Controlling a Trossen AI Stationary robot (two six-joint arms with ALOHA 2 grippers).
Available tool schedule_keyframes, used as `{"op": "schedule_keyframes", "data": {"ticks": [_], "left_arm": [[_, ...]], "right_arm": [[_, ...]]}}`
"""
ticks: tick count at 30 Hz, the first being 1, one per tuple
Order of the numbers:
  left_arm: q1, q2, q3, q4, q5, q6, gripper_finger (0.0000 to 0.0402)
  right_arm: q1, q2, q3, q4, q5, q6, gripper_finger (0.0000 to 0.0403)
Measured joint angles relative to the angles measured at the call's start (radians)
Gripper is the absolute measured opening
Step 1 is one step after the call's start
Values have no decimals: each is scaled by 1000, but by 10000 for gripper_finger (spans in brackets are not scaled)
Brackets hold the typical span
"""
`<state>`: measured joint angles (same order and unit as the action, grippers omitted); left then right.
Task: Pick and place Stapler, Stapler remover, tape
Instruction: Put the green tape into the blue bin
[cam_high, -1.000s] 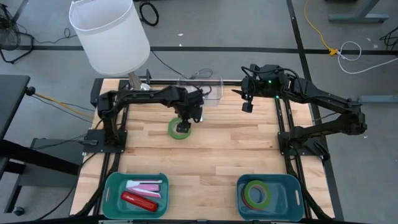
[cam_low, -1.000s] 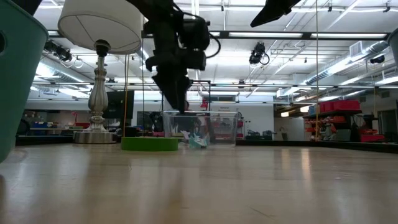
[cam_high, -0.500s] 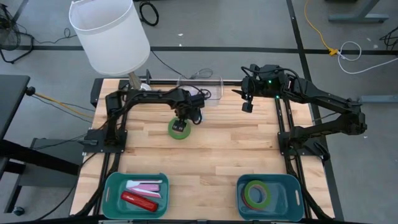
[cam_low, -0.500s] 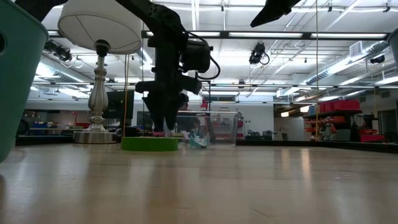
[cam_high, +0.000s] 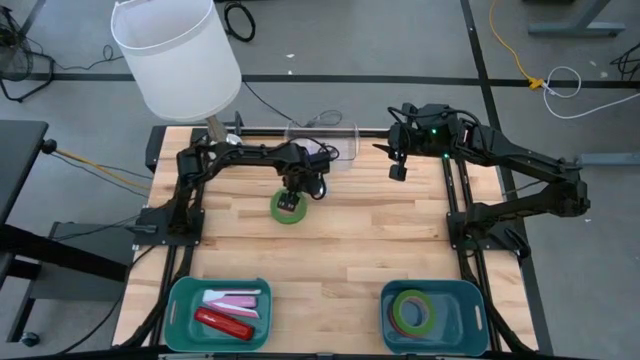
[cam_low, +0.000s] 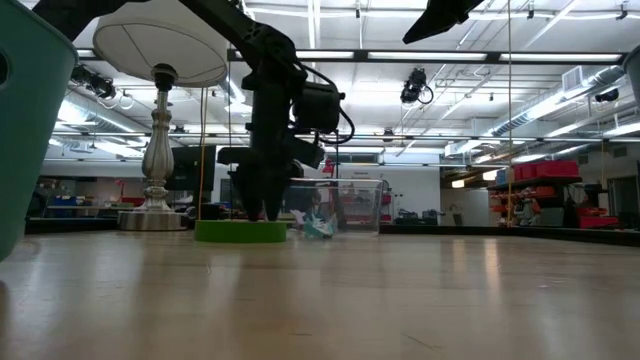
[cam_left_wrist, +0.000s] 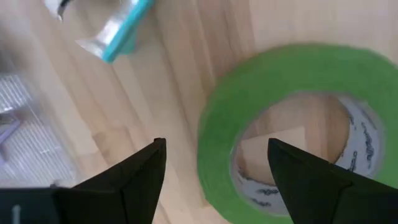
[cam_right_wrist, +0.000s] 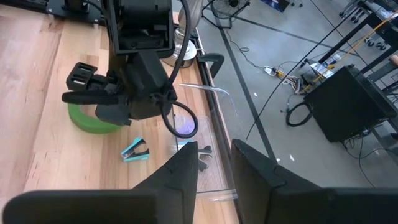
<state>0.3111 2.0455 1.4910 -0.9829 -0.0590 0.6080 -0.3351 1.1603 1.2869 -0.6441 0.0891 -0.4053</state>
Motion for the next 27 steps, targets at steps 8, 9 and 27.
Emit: {"op": "schedule_keyframes", "data": {"ticks": [8, 9, 27], "left_arm": [[0, 19, 0, 2, 2, 29, 272], [0, 19, 0, -2, 2, 36, 267], [-1, 20, 0, -2, 3, 58, 114]], "right_arm": [[0, 0, 0, 0, 0, 3, 97], [0, 0, 0, 1, 0, 3, 97], [0, 0, 0, 8, 0, 4, 98]]}}
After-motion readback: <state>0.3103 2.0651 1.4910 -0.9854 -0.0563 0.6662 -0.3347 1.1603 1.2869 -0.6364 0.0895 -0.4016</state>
